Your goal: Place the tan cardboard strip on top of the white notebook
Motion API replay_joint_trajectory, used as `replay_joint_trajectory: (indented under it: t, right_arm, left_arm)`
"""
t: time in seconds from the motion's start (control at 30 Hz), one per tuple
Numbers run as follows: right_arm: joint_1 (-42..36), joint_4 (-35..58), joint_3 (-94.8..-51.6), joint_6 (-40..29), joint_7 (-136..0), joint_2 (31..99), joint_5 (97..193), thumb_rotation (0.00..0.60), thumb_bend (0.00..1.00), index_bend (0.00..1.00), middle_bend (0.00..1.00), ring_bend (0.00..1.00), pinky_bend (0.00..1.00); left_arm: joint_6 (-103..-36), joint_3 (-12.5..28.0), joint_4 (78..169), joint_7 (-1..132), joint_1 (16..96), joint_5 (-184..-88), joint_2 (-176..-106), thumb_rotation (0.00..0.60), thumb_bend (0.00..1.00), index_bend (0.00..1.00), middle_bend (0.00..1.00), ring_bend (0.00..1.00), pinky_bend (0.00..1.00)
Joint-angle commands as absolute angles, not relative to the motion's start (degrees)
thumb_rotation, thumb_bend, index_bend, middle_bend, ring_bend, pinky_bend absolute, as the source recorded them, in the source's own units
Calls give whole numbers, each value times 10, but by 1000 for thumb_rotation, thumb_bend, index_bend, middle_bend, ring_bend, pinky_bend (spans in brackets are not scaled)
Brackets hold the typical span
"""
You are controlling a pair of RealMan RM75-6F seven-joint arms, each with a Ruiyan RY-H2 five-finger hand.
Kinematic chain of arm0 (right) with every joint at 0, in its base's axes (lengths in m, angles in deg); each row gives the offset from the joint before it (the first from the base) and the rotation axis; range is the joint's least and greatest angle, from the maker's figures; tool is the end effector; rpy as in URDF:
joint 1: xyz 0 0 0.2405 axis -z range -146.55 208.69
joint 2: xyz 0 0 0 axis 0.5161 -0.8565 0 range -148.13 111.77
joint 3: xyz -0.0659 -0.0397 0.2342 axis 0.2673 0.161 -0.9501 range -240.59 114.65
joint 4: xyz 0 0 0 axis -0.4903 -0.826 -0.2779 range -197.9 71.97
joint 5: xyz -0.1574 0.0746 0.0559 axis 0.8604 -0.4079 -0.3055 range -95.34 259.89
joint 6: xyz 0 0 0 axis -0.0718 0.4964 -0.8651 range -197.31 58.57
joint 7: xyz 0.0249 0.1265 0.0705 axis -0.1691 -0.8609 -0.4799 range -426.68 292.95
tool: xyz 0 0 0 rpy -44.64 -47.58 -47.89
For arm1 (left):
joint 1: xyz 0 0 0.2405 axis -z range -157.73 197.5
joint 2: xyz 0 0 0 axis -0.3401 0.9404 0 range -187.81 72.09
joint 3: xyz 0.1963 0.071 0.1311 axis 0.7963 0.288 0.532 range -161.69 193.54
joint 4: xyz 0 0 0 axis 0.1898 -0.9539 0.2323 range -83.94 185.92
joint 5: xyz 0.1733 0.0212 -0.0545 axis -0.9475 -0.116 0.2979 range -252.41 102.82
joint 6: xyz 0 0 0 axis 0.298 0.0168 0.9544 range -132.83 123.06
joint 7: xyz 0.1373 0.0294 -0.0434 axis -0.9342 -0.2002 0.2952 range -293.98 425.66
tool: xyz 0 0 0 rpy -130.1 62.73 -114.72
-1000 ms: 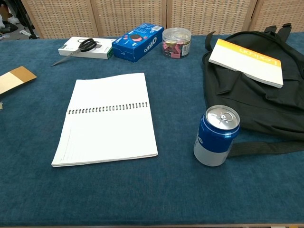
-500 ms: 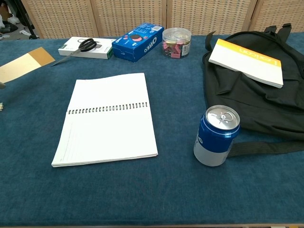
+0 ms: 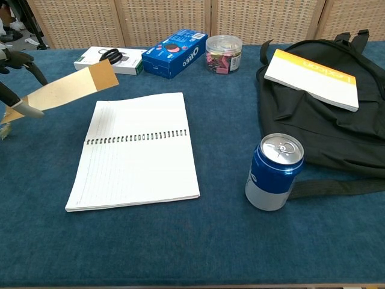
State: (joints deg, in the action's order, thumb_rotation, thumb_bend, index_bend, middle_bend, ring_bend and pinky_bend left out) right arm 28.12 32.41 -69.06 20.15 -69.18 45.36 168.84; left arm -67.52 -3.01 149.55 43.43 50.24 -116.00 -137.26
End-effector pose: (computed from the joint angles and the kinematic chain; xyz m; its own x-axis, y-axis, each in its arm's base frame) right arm -0.2789 -0.1800 0.1966 0.3135 0.1157 0.9425 -0.9488 -0.0032 0.3160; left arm -0.2107 0.3163 0.0805 0.1279 0.2450 0.9610 0.9744 0.1497 -0.1679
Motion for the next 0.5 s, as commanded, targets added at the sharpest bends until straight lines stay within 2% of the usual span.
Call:
replay_joint_trajectory:
  t: [0.03,0.23,0.5]
  right_arm:
    - [281,324,-690,201,-692,454,1689,600,156,70,0,0,0]
    - [281,324,-691,200,-691,454,1687,600,156,70,0,0,0]
    - [280,324,-690,198,-688,454,1687,600,156,69,0,0,0]
  left_arm:
    - [-622,11,1498,481,496,-1241,-1354,600,44,517,0,0,0]
    - [-578,44,1470,533,507,-1322,-1371,600,44,528,0,0,0]
    - [-571,57,1459,522,529,-1311,-1413,600,43,528,0,0,0]
